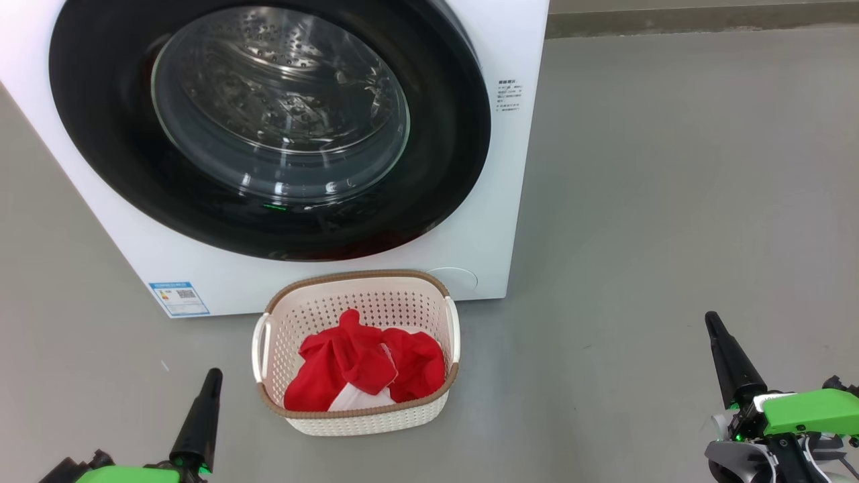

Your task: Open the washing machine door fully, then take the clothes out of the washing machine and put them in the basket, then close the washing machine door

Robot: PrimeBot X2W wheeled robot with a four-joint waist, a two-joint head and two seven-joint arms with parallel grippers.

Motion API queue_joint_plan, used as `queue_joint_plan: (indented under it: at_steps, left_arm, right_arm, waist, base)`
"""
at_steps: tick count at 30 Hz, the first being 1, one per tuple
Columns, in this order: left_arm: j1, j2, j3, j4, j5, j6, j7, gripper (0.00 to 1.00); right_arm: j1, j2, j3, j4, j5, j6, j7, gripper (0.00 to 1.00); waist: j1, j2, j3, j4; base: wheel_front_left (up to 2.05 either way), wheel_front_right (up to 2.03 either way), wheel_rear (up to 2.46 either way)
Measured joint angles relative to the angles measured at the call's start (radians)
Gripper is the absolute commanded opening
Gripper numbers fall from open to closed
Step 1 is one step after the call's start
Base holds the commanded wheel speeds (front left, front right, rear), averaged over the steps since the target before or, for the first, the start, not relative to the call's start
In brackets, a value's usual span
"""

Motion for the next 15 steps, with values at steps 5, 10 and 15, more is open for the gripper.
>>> queue_joint_plan:
  at_steps: [5, 10, 15]
  left_arm:
    - [0.000, 0.000, 0.000, 0.000, 0.000, 0.000, 0.000, 0.00]
    - [0.000, 0.000, 0.000, 0.000, 0.000, 0.000, 0.000, 0.00]
    - [0.000, 0.000, 0.000, 0.000, 0.000, 0.000, 0.000, 0.00]
  right_arm:
    - [0.000, 0.000, 0.000, 0.000, 0.000, 0.000, 0.000, 0.00]
    - [0.000, 0.000, 0.000, 0.000, 0.000, 0.000, 0.000, 0.00]
    - [0.000, 0.000, 0.000, 0.000, 0.000, 0.000, 0.000, 0.00]
  waist:
    - [0.0000, 0.0000, 0.000, 0.000]
    - [0.0000, 0.0000, 0.000, 0.000]
    - [0.0000, 0.0000, 0.000, 0.000]
  base:
    - [0.00, 0.00, 0.00]
    - [0.00, 0.00, 0.00]
    - [0.00, 0.00, 0.00]
